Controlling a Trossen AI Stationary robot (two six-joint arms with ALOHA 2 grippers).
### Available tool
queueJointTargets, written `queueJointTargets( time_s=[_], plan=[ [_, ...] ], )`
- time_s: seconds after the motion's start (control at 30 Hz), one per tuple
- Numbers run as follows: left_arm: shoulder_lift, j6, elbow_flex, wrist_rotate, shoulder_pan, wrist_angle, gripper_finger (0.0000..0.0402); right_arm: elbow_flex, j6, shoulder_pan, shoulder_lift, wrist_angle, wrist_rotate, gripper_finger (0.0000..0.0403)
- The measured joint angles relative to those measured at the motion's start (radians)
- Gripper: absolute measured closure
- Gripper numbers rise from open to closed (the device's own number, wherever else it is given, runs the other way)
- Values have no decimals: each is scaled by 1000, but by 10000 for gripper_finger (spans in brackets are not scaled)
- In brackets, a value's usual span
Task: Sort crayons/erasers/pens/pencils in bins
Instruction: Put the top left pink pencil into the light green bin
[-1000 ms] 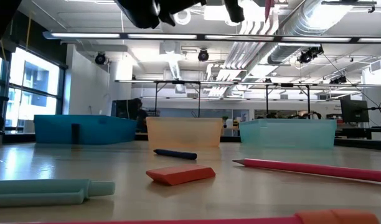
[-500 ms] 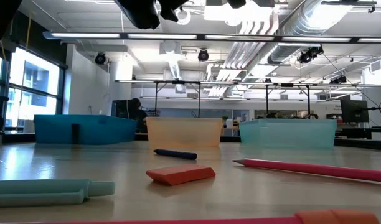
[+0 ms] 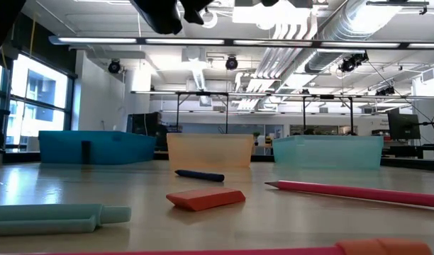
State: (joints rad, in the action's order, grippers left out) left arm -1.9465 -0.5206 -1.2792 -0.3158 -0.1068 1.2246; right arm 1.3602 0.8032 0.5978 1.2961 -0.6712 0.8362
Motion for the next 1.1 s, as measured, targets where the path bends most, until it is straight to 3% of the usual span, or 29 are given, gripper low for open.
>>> queueJointTargets(
  time_s=[0.23,0.5,0.8,1.1],
  plan=[
    [0,-3,0,0,-7,9,389,0,7,-47,0,4,-61,288],
    [0,-1,0,-10,-12,6,389,0,3,-91,0,6,-140,392],
    [1,-1,-1,-57,-32,-26,369,0,2,-110,1,-3,-167,397],
    [3,0,-2,-84,-50,-84,294,0,9,-111,2,-3,-190,399]
  ],
)
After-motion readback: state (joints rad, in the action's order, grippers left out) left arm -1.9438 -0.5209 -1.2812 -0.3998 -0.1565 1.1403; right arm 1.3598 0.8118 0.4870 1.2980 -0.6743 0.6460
